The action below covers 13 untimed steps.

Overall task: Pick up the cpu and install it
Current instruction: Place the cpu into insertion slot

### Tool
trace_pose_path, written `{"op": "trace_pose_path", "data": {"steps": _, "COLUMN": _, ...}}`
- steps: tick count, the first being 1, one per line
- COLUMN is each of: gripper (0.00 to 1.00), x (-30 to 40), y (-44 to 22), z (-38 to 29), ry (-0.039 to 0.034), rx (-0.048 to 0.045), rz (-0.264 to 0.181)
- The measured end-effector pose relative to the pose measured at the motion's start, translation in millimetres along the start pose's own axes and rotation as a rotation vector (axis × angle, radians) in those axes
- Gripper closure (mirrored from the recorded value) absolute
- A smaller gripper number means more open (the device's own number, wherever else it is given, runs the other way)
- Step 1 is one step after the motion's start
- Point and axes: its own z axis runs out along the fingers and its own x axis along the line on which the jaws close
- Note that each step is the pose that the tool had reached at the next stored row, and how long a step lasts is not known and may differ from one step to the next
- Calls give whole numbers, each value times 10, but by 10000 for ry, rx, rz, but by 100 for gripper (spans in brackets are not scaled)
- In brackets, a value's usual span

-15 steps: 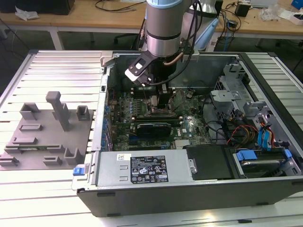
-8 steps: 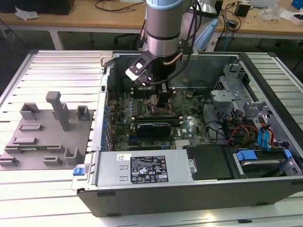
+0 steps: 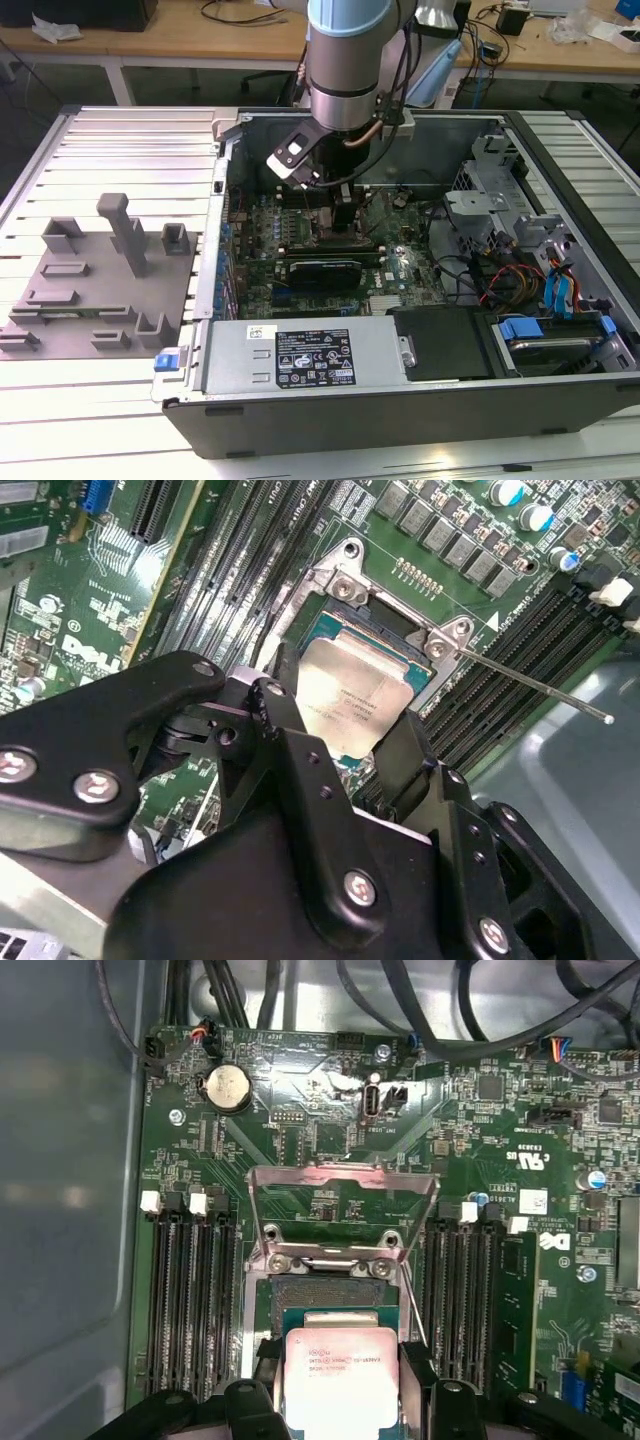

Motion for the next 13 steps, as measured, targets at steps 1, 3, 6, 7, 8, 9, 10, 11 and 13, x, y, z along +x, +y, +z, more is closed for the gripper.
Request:
{"op": "trace_pose_path", "data": {"steps": 1, "gripper": 45, "x": 2, "y": 0, "z": 10, "ry": -2, "rx": 0, "rz": 0}}
{"op": "trace_pose_path", "data": {"steps": 3, "gripper": 45, "x": 21, "y": 0, "z": 61, "ry": -17, "rx": 1, "rz": -1}}
{"op": "trace_pose_path", "data": {"steps": 6, "gripper": 45, "x": 40, "y": -4, "z": 165, "ry": -34, "rx": 1, "rz": -2}}
{"op": "trace_pose_path", "data": {"steps": 7, "gripper": 45, "x": 40, "y": -4, "z": 170, "ry": -39, "rx": 3, "rz": -1}}
{"op": "trace_pose_path", "data": {"steps": 8, "gripper": 45, "x": 40, "y": -4, "z": 170, "ry": -40, "rx": 4, "rz": -2}}
{"op": "trace_pose_path", "data": {"steps": 9, "gripper": 45, "x": 40, "y": -4, "z": 171, "ry": -40, "rx": 3, "rz": -1}}
{"op": "trace_pose_path", "data": {"steps": 10, "gripper": 45, "x": 40, "y": -4, "z": 172, "ry": -38, "rx": 1, "rz": -1}}
{"op": "trace_pose_path", "data": {"steps": 11, "gripper": 45, "x": 41, "y": -3, "z": 174, "ry": -41, "rx": 2, "rz": 94}}
{"op": "trace_pose_path", "data": {"steps": 13, "gripper": 45, "x": 40, "y": 6, "z": 176, "ry": -51, "rx": 6, "rz": 289}}
